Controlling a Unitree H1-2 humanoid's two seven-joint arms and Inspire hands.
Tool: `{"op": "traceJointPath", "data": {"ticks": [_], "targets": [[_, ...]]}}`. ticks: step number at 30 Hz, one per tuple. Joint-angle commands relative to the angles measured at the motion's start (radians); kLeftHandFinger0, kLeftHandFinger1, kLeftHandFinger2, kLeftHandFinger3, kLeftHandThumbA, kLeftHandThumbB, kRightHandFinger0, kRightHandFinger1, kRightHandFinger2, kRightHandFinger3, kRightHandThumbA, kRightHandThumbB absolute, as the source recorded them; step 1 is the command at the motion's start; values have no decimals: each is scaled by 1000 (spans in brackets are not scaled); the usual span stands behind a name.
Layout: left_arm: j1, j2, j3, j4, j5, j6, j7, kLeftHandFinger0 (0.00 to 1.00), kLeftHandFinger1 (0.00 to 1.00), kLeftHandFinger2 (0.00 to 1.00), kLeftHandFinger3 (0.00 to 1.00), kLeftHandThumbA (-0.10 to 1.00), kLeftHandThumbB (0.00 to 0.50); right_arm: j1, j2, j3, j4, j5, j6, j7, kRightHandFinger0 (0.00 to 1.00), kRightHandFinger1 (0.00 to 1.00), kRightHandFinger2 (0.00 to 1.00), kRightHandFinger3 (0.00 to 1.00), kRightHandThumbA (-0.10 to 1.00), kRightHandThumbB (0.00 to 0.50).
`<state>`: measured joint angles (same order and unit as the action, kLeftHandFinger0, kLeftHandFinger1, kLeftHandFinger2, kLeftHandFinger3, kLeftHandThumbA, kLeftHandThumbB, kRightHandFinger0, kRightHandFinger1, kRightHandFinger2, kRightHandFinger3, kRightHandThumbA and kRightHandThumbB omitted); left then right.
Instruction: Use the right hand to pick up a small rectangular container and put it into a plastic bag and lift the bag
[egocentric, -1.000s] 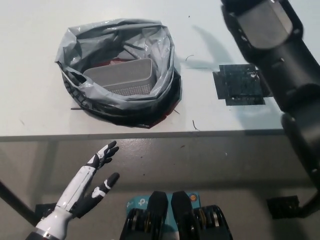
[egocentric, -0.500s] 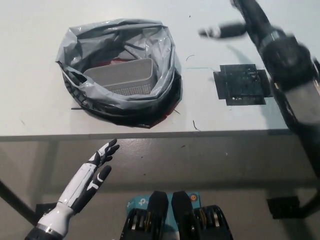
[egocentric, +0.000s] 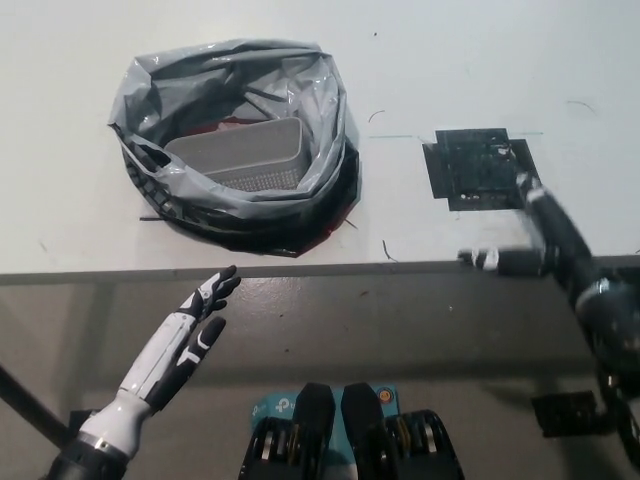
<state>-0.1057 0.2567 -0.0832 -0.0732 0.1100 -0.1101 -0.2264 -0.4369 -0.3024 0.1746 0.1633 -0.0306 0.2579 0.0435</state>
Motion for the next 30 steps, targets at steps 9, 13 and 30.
{"op": "traceJointPath", "data": {"ticks": [9,13,30], "targets": [[-98,19,77,-10,-34,-55,49,1000,1000,1000,1000,1000,221,274,110,-63,-787,-10,-480,-64,1000,1000,1000,1000,1000,400],[-79,17,77,-15,-25,-59,50,1000,1000,1000,1000,1000,223,297,127,-65,-719,-45,-540,-75,1000,1000,1000,1000,1000,339],[69,4,75,-35,-12,-74,40,1000,1000,1000,1000,996,219,411,136,-82,-301,-63,-665,-95,1000,1000,1000,1000,1000,219]]}}
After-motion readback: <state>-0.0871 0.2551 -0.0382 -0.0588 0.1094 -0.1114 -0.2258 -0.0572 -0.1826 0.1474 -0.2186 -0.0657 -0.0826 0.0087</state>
